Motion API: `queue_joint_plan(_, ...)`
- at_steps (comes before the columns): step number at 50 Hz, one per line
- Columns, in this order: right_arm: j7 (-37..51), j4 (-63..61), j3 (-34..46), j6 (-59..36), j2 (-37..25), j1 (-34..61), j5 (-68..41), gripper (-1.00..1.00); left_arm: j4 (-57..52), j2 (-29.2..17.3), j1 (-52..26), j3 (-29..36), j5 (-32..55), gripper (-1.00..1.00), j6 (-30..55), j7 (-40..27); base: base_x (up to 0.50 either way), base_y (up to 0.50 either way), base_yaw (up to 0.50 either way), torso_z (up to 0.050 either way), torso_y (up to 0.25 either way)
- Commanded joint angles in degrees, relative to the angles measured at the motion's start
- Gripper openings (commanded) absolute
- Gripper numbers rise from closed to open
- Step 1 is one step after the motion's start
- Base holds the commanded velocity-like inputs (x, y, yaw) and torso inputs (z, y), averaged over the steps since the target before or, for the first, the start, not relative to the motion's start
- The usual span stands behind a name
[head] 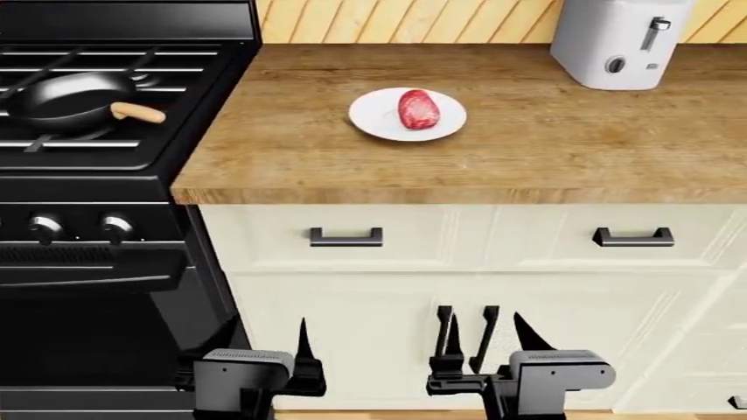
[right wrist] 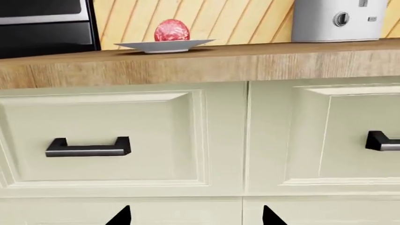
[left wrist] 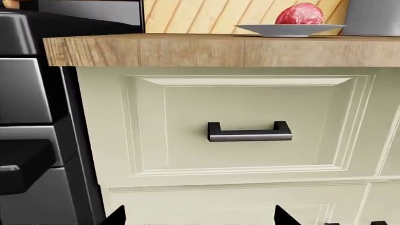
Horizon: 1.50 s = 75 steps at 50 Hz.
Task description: Frozen meat rests on a plate on the counter. Retrieve the meat and place it in a pot on a burner. Then turn the burner on.
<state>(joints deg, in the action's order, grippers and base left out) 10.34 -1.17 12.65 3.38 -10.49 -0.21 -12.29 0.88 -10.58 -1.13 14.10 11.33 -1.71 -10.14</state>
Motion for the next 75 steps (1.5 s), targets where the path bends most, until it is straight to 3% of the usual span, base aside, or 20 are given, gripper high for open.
queue_joint_plan(1, 0.3, -0.8, 0.3, 0.5, -0.3, -0.4, -0.4, 1.00, -0.7, -0.2, 0.1, 0.0, 1.1, 1.00, 1.3, -0.5, 0.00, -0.17, 0.00, 0.000, 0.000)
queue_joint_plan(7, 2.9, -6.4, -0.5, -4.3, -0.1, -0.2, -2.1, 1.00, -5.2, -0.6, 0.9, -0.7, 3.0, 1.00, 6.0, -2.2, 0.00, 0.00, 0.00, 0.000, 0.000)
queue_joint_plan(13, 7.6, -25.5, 1.4, -18.5, -3.7, 2.2, 0.5, 1.00, -29.7, -4.4, -1.8, -2.7, 8.3, 1.00, 23.7, -7.7, 0.00, 0.00, 0.00, 0.000, 0.000)
queue_joint_plan(18, 8.0, -34.7, 2.1, -27.6, -5.6, 8.9, 1.0, 1.00, -41.5, -7.3, -10.9, -3.9, 10.8, 1.00, 36.5, -11.0, 0.00, 0.00, 0.00, 0.000, 0.000)
queue_joint_plan(28, 7.9, -45.4, -0.6, -39.7, -7.0, 21.7, -2.8, 1.00, -48.5, -7.1, -29.5, -5.7, 17.1, 1.00, 52.8, -13.9, 0.00, 0.00, 0.00, 0.000, 0.000)
queue_joint_plan(38, 7.9, -45.9, -0.9, -41.2, -7.1, 24.0, -3.8, 1.00, -48.4, -7.3, -32.2, -5.5, 17.7, 1.00, 53.7, -14.0, 0.00, 0.00, 0.00, 0.000, 0.000)
queue_joint_plan(47, 7.3, -37.9, -6.4, -50.9, -3.0, 35.0, -12.2, 1.00, -36.0, -6.2, -37.7, -7.0, 18.2, 1.00, 54.6, -12.6, 0.00, 0.00, 0.00, 0.000, 0.000)
queue_joint_plan(51, 6.1, -35.5, -5.4, -51.4, -3.2, 36.7, -12.6, 1.00, -33.7, -6.8, -37.3, -7.4, 17.5, 1.00, 54.3, -12.8, 0.01, 0.00, 0.00, 0.000, 0.000)
queue_joint_plan(75, 6.0, -32.5, -4.7, -48.4, -3.0, 35.1, -12.7, 1.00, -32.5, -7.1, -37.1, -5.9, 17.1, 1.00, 54.3, -13.4, 0.11, 0.00, 0.00, 0.000, 0.000)
